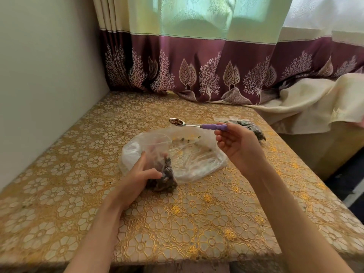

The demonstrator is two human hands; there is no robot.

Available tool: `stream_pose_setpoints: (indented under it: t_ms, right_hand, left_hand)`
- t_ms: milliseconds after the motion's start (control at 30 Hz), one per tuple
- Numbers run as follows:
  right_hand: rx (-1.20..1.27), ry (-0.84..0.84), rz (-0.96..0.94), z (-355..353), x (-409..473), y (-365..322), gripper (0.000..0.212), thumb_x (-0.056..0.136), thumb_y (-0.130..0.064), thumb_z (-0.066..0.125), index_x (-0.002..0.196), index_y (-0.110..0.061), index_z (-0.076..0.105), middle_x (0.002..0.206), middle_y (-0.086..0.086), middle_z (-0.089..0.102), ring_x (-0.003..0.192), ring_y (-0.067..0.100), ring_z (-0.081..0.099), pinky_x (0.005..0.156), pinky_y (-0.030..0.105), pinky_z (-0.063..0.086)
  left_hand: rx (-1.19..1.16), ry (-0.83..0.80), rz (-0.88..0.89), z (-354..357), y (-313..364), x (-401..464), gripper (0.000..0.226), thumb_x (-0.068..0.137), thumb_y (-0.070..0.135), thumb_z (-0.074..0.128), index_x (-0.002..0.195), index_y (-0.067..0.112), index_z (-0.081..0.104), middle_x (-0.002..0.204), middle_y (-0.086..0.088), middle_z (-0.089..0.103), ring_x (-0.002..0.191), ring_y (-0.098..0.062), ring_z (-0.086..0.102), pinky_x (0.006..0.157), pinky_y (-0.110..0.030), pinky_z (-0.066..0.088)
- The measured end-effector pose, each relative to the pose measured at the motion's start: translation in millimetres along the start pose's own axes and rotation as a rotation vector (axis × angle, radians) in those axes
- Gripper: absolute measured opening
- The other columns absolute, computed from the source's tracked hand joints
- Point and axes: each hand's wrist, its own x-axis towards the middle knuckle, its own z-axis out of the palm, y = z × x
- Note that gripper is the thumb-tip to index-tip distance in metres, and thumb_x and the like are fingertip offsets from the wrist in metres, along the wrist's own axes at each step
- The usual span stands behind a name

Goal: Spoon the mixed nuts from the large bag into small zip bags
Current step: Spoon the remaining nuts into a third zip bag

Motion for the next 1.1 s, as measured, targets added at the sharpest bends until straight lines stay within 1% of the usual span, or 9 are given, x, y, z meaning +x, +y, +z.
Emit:
stream_pose_setpoints:
  t_ms: [100, 200, 367, 567, 633, 767, 867, 1033, 1100]
  right_hand:
    - [-0.032, -0.046, -0.017, 6, -4, -5, 0.02, 0.093, -0.009, 0.047, 0.089, 0.0, 0.064, 0.084, 0.015, 0.067, 0.06, 0.013, 0.06, 0.052, 0.018, 0.05]
    - [-0.131, -0.123, -0.086, 13, -9, -6, 0.024, 0.094, -0.009, 0.045, 0.084, -0.003, 0.066, 0.072, 0.005, 0.071, 0.06, 0.011, 0.061, 0.055, 0.017, 0.051]
    - [-0.225, -0.263, -0.144, 16, -13, -4, 0.018, 0.091, -0.003, 0.049, 0.095, -0.002, 0.066, 0.076, 0.007, 0.071, 0.063, 0.014, 0.062, 0.057, 0.02, 0.051]
    - [-0.279, -0.313, -0.158, 12, -10, -3, 0.022, 0.077, -0.01, 0.055, 0.093, -0.007, 0.071, 0.078, 0.01, 0.067, 0.065, 0.017, 0.061, 0.057, 0.022, 0.048]
    - [-0.2, -0.266, -0.167, 9, -8, -2, 0.019, 0.081, -0.009, 0.054, 0.092, -0.006, 0.069, 0.075, 0.007, 0.069, 0.062, 0.015, 0.061, 0.057, 0.022, 0.047]
    - [-0.163, -0.015, -0.193, -2, 1, 8, 0.018, 0.093, -0.005, 0.048, 0.095, -0.001, 0.064, 0.083, 0.016, 0.07, 0.062, 0.015, 0.058, 0.058, 0.022, 0.046]
    - [-0.305, 0.126, -0.211, -11, 8, 22, 0.017, 0.094, -0.005, 0.048, 0.098, 0.001, 0.063, 0.076, 0.009, 0.073, 0.058, 0.014, 0.057, 0.052, 0.019, 0.046]
    - [-0.568, 0.216, -0.221, -17, 23, 39, 0.014, 0.094, -0.011, 0.052, 0.089, -0.008, 0.065, 0.087, 0.013, 0.073, 0.06, 0.012, 0.057, 0.054, 0.022, 0.046]
    - [-0.675, 0.245, -0.243, -16, 31, 44, 0.019, 0.095, -0.015, 0.053, 0.08, -0.013, 0.066, 0.086, 0.012, 0.073, 0.063, 0.014, 0.06, 0.059, 0.028, 0.048]
  left_hand:
    - [0.051, 0.049, -0.019, 1, -1, 1, 0.078, 0.061, 0.04, 0.08, 0.128, 0.048, 0.04, 0.128, 0.011, 0.058, 0.118, -0.014, 0.055, 0.098, -0.035, 0.046]
    - [0.135, 0.113, -0.021, 4, 2, 2, 0.045, 0.065, 0.048, 0.076, 0.096, 0.066, 0.048, 0.107, 0.021, 0.065, 0.104, -0.002, 0.06, 0.087, -0.024, 0.049]
    - [0.166, 0.205, 0.006, 7, 3, 4, 0.054, 0.06, 0.05, 0.076, 0.106, 0.042, 0.048, 0.122, 0.003, 0.06, 0.114, -0.016, 0.056, 0.1, -0.041, 0.044]
    - [0.193, 0.296, 0.073, 6, -1, 6, 0.049, 0.059, 0.047, 0.074, 0.102, 0.038, 0.052, 0.111, 0.005, 0.064, 0.105, -0.008, 0.058, 0.09, -0.028, 0.047]
    - [0.208, 0.354, 0.119, 5, -2, 7, 0.05, 0.06, 0.047, 0.074, 0.103, 0.031, 0.054, 0.103, 0.006, 0.067, 0.099, -0.007, 0.061, 0.086, -0.026, 0.049]
    - [0.262, 0.511, 0.211, 7, -2, 9, 0.036, 0.062, 0.039, 0.073, 0.076, 0.021, 0.046, 0.061, 0.028, 0.06, 0.057, 0.013, 0.054, 0.052, -0.003, 0.041]
    - [0.286, 0.547, 0.226, 7, -4, 9, 0.035, 0.063, 0.04, 0.073, 0.075, 0.02, 0.046, 0.062, 0.032, 0.059, 0.061, 0.017, 0.055, 0.052, -0.002, 0.041]
    - [0.314, 0.585, 0.235, 7, -4, 10, 0.031, 0.071, 0.03, 0.074, 0.071, 0.022, 0.044, 0.054, 0.034, 0.054, 0.081, 0.014, 0.054, 0.045, -0.001, 0.037]
    - [0.322, 0.591, 0.243, 9, -2, 9, 0.033, 0.068, 0.035, 0.072, 0.068, 0.024, 0.041, 0.052, 0.034, 0.053, 0.056, 0.01, 0.057, 0.043, -0.001, 0.035]
